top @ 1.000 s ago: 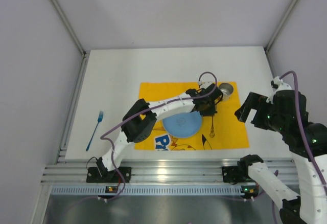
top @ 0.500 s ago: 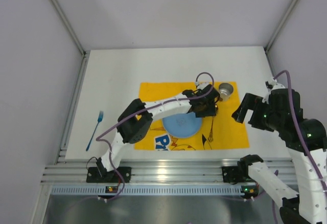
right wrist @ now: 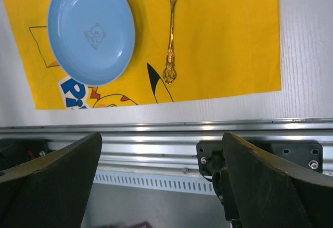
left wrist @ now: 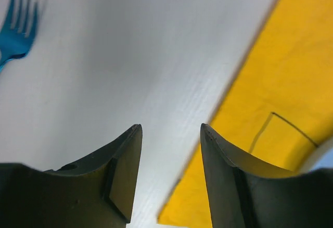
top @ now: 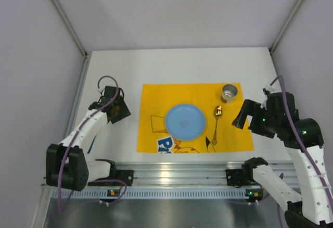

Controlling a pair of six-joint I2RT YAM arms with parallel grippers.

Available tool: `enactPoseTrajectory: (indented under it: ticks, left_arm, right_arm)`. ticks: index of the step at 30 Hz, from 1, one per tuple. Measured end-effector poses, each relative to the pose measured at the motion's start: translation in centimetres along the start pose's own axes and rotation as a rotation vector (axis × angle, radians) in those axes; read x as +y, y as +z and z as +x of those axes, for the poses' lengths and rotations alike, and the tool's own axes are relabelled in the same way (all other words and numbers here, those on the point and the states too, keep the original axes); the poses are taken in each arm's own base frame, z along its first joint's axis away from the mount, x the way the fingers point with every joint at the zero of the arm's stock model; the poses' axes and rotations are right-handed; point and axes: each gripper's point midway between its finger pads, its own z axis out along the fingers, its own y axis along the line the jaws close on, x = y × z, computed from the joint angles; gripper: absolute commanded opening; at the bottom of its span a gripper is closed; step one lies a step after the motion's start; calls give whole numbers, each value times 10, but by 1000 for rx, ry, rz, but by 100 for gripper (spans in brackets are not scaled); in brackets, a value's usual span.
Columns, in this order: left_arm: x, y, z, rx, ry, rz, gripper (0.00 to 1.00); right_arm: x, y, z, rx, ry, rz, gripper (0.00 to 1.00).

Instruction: Set the dinner table for one person

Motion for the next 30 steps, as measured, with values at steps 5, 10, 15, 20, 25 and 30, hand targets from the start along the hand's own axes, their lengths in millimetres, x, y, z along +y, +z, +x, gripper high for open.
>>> enactPoseTrajectory:
  ticks: [5,10,15,20,25,30]
  left_arm:
    - [57,9,-4,44,-9,-94,54]
    - [90,24,-14,117,-33,-171,53]
    - [110,34,-16,175,-25,-205,53]
    - [118,31,-20,177,-2,-215,54]
    - [122,24,-33,140,30,-237,55]
    - [133,28,-42,149,34,-289,55]
  right_arm:
    - [1,9,5,54,3,4,100]
    - [2,19,4,100,3,24,100]
    - [3,23,1,109,4,30,100]
    - [3,23,1,106,5,28,100]
    - [3,24,0,106,5,32,100]
    - [2,29,0,127,4,46,100]
